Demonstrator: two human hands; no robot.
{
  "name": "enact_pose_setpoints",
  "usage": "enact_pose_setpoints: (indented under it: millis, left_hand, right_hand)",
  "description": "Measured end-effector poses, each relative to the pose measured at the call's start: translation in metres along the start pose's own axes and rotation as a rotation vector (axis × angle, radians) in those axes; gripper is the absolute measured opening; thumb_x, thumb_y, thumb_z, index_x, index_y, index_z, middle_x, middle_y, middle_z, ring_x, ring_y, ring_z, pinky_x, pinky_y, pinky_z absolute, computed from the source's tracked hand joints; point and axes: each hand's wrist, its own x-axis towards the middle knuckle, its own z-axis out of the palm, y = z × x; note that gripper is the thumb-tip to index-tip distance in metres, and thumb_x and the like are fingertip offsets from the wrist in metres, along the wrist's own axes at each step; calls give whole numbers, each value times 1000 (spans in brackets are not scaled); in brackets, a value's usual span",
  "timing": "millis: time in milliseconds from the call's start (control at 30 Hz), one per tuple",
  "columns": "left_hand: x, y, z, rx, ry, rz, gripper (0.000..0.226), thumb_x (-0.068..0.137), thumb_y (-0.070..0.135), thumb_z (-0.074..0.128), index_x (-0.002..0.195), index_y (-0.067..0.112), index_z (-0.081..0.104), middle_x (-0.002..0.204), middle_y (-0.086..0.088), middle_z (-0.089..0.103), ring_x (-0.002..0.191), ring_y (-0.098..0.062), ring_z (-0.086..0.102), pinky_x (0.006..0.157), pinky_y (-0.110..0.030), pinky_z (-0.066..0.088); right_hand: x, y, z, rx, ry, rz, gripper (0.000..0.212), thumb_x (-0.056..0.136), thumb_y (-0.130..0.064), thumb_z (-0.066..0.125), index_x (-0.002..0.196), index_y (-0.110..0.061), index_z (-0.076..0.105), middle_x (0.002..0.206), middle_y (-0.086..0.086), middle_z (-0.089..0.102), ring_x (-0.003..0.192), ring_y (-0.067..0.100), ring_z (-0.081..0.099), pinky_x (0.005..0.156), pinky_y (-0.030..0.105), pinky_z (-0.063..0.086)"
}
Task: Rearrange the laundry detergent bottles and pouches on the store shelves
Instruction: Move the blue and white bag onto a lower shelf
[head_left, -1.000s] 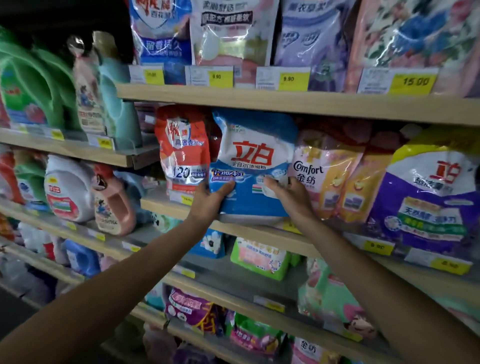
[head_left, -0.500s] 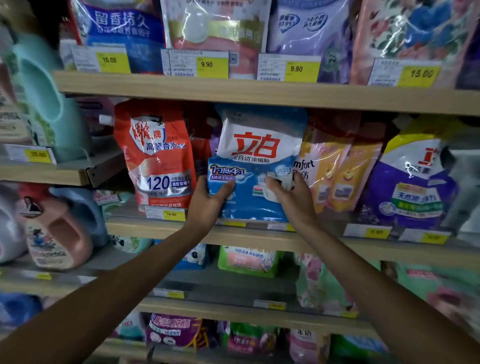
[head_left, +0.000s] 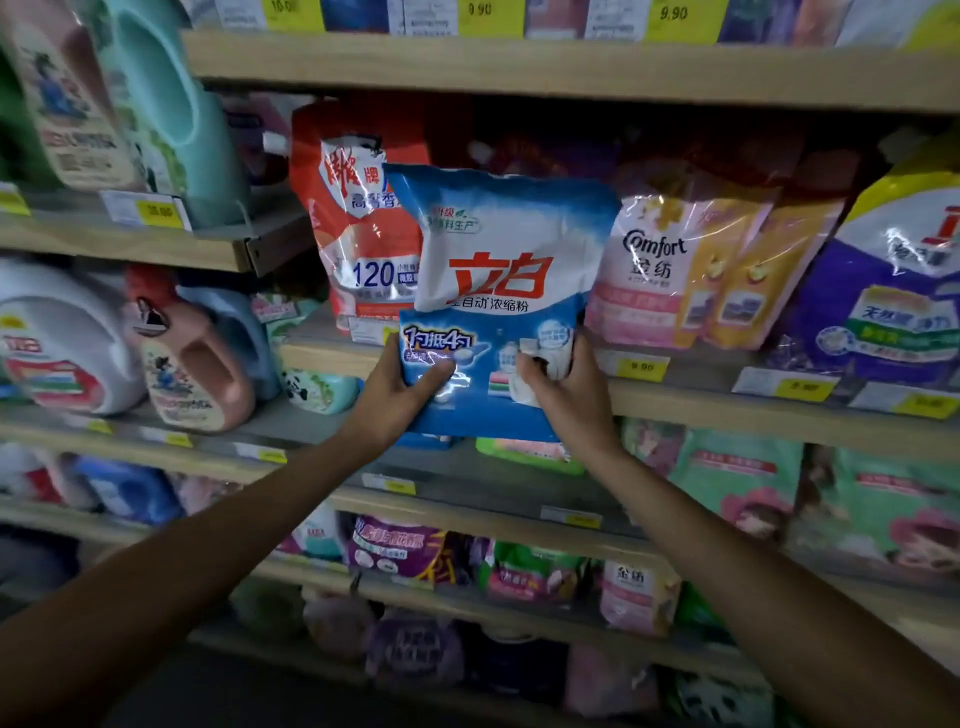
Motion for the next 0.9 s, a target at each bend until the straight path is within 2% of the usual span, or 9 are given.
enact_pose_setpoints:
  millis: [67,133,267,400,500,600,700,833,900]
  left_hand:
    - [-14,-12,-12,-16,2,-41,42,92,22,58,130,18,42,120,0,63,102,-9,65,87,-26,53]
    - [-24,-26,-25,-54,6,-95,41,91,20,59,129,19,42,120,-1,63,106,-16,64,89,-32,53]
    - [-40,-53,-47,-71,-29,-143,39,91,14,59,125,21,43,112,8,64,94,-1,67,83,-24,57]
    - [-49,-89,-69,-92,-67,-188,34,91,2,55,119,19,46,112,2,62,90,6,66,79,-16,55]
    - [-49,-120,-82,-102,-96,-234,37,90,-4,54,123,9,44,113,-3,61,91,1,65,79,-15,54]
    - [-47,-151,-93,-83,-152,-292,43,89,-4,56,128,-6,39,117,-13,60,97,-12,62,80,-18,54]
    - [-43,-176,-100,-69,-169,-328,37,88,-3,57,122,-8,43,106,-10,63,90,-10,63,73,-14,54]
    - [-28,-198,-105,-82,-159,-347,39,87,7,63,121,-4,48,115,-17,64,98,-20,62,85,-31,54]
    - [-20,-204,-106,-87,-152,-340,36,87,10,64,118,-1,51,110,-12,66,90,-9,65,78,-21,54]
  right_hand:
    - [-14,4,13,4,-53,22,44,79,-42,67,113,-22,48,106,-11,65,100,13,63,87,42,53]
    - [-26,8,25,4,-96,34,46,75,-47,66,112,-25,49,106,-12,65,101,13,63,89,44,52]
    - [-45,24,53,18,-178,94,47,74,-48,66,113,-26,50,109,-9,66,101,12,63,91,43,51]
    - [-55,41,89,6,-213,172,40,80,-29,71,111,-27,47,101,-20,62,94,0,61,82,23,50]
    - [-64,57,115,60,-223,232,44,80,-17,71,117,-22,48,111,-8,65,98,9,64,80,21,52]
    - [-78,80,136,83,-237,316,34,82,-11,70,108,-24,52,106,-1,67,76,-4,65,57,7,48]
    - [-86,96,155,91,-159,435,29,81,-15,71,101,-25,53,98,-8,66,74,-6,62,63,14,48]
    - [-79,106,171,59,-88,483,29,79,-23,73,100,-29,53,91,-18,63,81,-5,60,66,14,47]
    - [-70,108,176,46,-73,488,30,80,-24,72,104,-20,54,93,-12,64,84,4,62,67,20,48]
